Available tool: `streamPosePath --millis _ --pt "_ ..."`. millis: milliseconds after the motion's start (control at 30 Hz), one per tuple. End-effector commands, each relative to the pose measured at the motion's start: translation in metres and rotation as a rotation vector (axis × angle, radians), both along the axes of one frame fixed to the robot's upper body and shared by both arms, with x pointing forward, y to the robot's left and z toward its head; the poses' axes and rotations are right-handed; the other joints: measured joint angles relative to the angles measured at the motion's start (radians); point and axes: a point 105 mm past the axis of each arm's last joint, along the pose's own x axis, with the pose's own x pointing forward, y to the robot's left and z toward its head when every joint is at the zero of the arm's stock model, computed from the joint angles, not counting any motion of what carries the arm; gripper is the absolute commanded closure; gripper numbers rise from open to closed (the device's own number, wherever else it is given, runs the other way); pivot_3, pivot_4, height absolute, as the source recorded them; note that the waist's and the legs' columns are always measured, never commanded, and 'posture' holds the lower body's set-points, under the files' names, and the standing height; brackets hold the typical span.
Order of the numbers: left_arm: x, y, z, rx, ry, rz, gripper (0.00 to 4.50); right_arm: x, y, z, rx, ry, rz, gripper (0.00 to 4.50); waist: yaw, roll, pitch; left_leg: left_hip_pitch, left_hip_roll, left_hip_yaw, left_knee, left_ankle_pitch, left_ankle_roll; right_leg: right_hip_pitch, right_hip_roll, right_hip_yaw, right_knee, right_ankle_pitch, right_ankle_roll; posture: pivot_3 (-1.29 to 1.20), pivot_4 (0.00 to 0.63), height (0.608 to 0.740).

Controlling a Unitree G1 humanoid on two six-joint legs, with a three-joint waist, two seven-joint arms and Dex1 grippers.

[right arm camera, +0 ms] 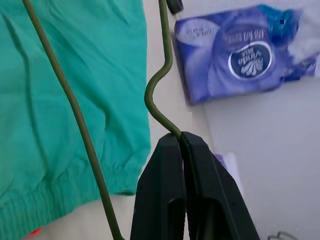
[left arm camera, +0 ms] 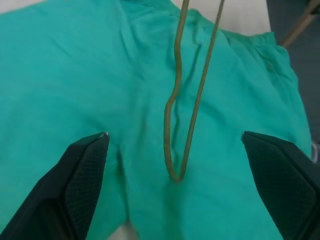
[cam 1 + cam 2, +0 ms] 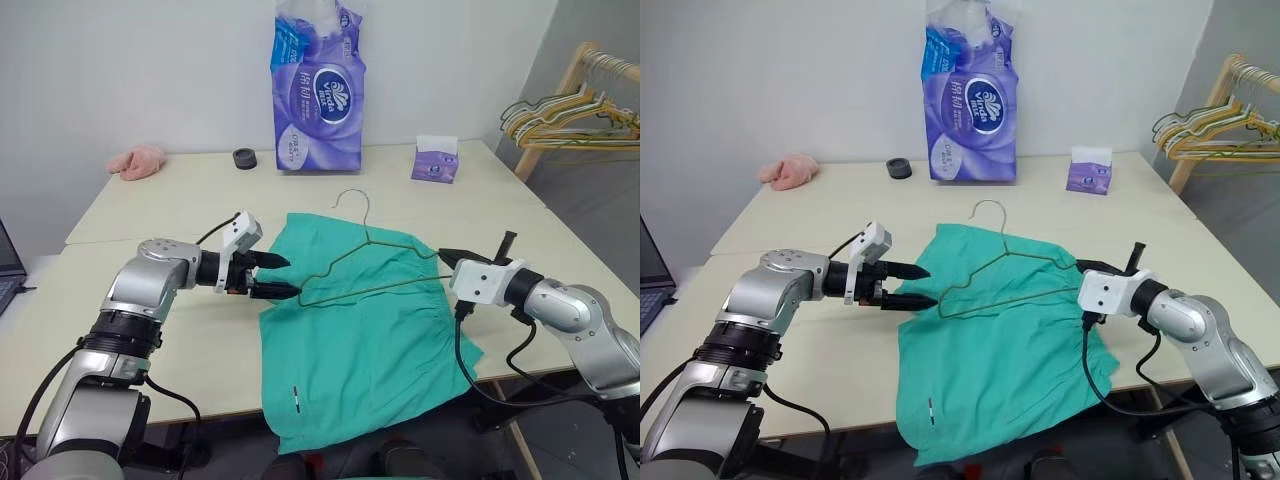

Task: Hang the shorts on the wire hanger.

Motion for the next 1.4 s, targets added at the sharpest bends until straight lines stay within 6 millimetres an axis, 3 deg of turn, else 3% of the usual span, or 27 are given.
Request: streamPosePath --millis 33,433,567,833,967,1333,1400 --pt "-0.006 -0.008 0.002 0.005 -0.009 -0.047 0.0 -0.003 0.015 0.017 -0.004 -0.075 0.079 4.49 0.0 0.0 0.0 0.0 0.0 0.0 0.0 0.0 0.0 0.0 0.0 0.0 0.0 0.001 -0.002 -0.14 0.027 0.74" --pt "-0.02 -0.01 -0.023 0.041 0.035 -0.1 0.0 -0.003 0.024 0.029 0.063 -0.104 0.097 4.49 0.0 0.0 0.0 0.0 0.0 0.0 0.0 0.0 0.0 0.0 0.0 0.0 0.001 0.002 -0.004 -0.14 0.027 0.74" --pt "-0.021 -0.012 -0.023 0.014 0.042 -0.107 0.87 -0.003 0.024 0.031 0.067 -0.109 0.095 4.5 0.001 0.0 0.0 0.0 0.0 0.0 0.0 0.0 0.0 0.0 0.0 0.0 0.001 0.002 -0.004 -0.14 0.027 0.74" --pt "-0.02 -0.015 -0.022 0.003 0.041 -0.107 3.42 -0.003 0.024 0.03 0.07 -0.112 0.097 4.5 0.0 0.0 0.0 0.0 0.0 0.0 0.0 0.0 0.0 0.0 0.0 0.0 0.001 0.002 -0.004 -0.14 0.029 0.74" --pt "-0.02 -0.016 -0.02 -0.007 0.042 -0.105 4.45 -0.005 0.025 0.03 0.064 -0.113 0.108 4.5 0.0 0.0 0.0 0.0 0.0 0.0 0.0 0.0 0.0 0.0 0.0 0.0 0.001 0.002 -0.004 -0.14 0.029 0.74" --pt "-0.02 -0.018 -0.019 -0.03 0.052 -0.083 4.45 -0.012 0.03 0.026 0.0 -0.129 0.173 4.5 0.0 0.0 0.0 0.0 0.0 0.0 0.0 0.0 0.0 0.0 0.0 0.0 0.001 0.002 -0.004 -0.14 0.032 0.74" --pt "-0.018 -0.017 -0.019 -0.03 0.047 -0.066 4.5 -0.014 0.029 0.024 -0.031 -0.12 0.186 3.79 0.001 0.0 0.0 0.0 0.0 0.0 0.0 0.0 0.0 0.0 0.0 0.0 0.001 0.002 -0.004 -0.14 0.032 0.74"
